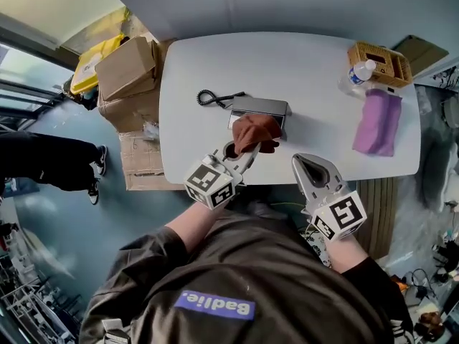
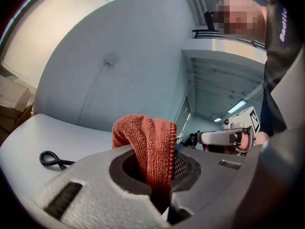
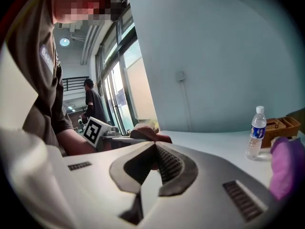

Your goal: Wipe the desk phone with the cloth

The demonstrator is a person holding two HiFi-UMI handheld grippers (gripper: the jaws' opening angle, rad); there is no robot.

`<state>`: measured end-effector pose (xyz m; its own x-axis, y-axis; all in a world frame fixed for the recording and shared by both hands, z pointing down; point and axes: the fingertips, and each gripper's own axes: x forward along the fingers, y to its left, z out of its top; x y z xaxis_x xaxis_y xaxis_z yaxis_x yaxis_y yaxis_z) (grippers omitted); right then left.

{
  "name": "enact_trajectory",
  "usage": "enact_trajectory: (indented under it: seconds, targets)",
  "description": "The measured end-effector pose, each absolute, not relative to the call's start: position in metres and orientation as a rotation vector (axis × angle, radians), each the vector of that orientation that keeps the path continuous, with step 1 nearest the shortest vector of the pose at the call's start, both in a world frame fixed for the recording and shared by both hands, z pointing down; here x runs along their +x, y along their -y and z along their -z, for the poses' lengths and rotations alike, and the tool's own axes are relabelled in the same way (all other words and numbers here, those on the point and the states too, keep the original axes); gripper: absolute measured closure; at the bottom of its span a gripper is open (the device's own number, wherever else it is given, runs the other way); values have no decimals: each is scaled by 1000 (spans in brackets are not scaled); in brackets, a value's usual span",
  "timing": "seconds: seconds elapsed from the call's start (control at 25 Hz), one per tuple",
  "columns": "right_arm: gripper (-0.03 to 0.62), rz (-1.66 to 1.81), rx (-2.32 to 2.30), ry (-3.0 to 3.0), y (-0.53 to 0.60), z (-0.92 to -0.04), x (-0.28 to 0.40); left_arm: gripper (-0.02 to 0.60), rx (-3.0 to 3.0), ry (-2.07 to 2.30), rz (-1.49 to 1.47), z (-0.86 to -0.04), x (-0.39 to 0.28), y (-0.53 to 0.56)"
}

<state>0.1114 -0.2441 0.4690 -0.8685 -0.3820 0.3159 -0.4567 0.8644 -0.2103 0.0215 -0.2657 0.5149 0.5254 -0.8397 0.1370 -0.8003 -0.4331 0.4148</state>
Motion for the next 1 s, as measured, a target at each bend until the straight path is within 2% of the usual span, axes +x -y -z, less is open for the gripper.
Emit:
enact_trajectory:
  seconds: [0.48, 1.0]
  targets:
    - [568, -474, 659, 2651, 254, -502, 135, 549, 2190, 1291, -108, -612, 37, 310]
    - [568, -452, 654, 2614, 252, -498, 93, 549, 2160, 1285, -225, -661, -22, 304]
